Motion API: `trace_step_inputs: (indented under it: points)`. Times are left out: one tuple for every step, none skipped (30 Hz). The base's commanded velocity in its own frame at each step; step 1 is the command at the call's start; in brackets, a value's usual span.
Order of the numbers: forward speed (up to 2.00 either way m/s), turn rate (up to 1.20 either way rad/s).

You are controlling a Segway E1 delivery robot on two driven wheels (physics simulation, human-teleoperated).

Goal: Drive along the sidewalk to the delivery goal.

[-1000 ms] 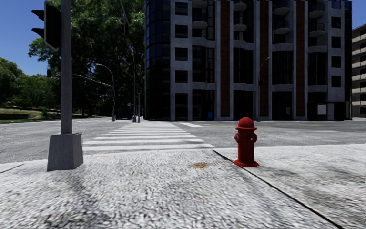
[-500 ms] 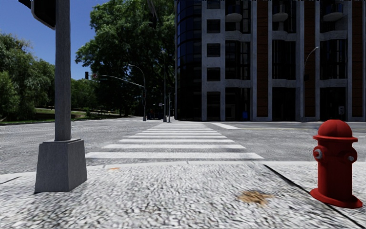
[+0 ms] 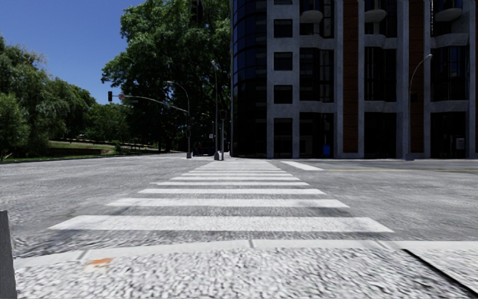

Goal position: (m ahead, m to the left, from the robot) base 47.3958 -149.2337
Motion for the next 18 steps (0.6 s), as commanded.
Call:
trace_step_inputs:
  points:
    - [2.00, 0.00]
    - [2.00, 0.00]
    - [2.00, 0.00]
    - [2.00, 0.00]
    - [2.00, 0.00]
    - [2.00, 0.00]
    - [2.00, 0.00]
    - [2.00, 0.00]
    - [2.00, 0.00]
    - [2.00, 0.00]
    - [2.00, 0.00]
    - [2.00, 0.00]
    - [2.00, 0.00]
    - [2.00, 0.00]
    - [2.00, 0.00]
    - [1.99, 0.00]
    - [1.99, 0.00]
    - [1.79, 0.00]
